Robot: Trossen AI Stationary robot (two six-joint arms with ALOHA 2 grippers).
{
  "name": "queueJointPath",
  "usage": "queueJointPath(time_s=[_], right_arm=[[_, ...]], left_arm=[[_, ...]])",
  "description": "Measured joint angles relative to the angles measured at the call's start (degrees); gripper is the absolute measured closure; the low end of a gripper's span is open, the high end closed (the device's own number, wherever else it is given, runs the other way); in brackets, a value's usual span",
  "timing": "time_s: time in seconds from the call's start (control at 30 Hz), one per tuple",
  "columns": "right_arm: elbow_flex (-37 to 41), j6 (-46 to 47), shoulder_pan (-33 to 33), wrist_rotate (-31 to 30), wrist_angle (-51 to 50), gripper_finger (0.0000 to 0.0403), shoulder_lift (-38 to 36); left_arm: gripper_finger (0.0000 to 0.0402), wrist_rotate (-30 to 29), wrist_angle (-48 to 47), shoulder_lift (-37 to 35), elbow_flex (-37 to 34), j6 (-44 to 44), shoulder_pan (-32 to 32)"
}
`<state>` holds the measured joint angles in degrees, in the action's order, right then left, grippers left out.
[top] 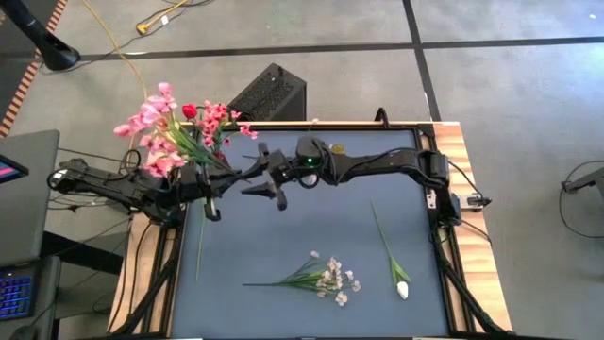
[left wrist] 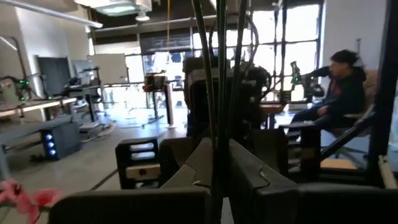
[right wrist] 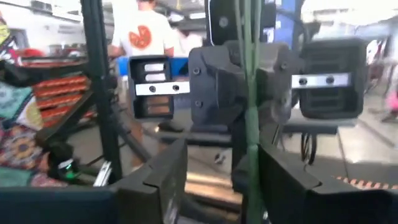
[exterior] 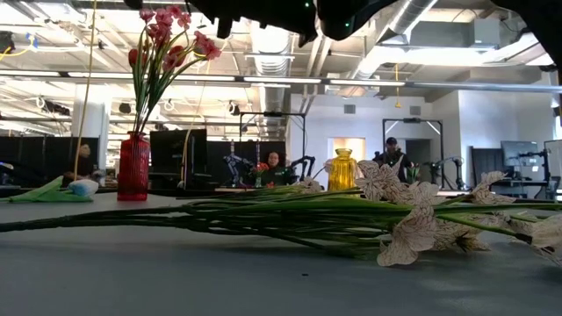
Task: Sort flowers into vase by color
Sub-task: Put the pink flowers into the red vase
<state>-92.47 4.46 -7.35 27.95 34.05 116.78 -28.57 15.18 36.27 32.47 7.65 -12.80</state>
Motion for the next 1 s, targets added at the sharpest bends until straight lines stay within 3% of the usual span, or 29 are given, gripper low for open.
queueJointPath(time_s=[0.17,0.53,0.8,1.0], right_arm=[[0.0,0.0,-2.0,1.6,-7.5,0.0169,-1.7],[0.0,-3.5,-5.7,2.2,-29.7,0.0175,-6.1],[0.0,-6.6,-6.4,2.2,-33.9,0.0176,-6.0],[1.4,-7.7,-6.3,2.2,-33.3,0.0176,-5.8]], left_arm=[[0.0400,-4.1,-3.3,-1.9,0.0,-0.1,0.0],[0.0401,-12.9,-18.1,-8.9,0.0,-7.1,-0.2],[0.0401,-24.9,-33.6,-11.2,0.0,-15.3,-0.2],[0.0401,-32.2,-38.0,-11.3,0.0,-18.3,0.0]])
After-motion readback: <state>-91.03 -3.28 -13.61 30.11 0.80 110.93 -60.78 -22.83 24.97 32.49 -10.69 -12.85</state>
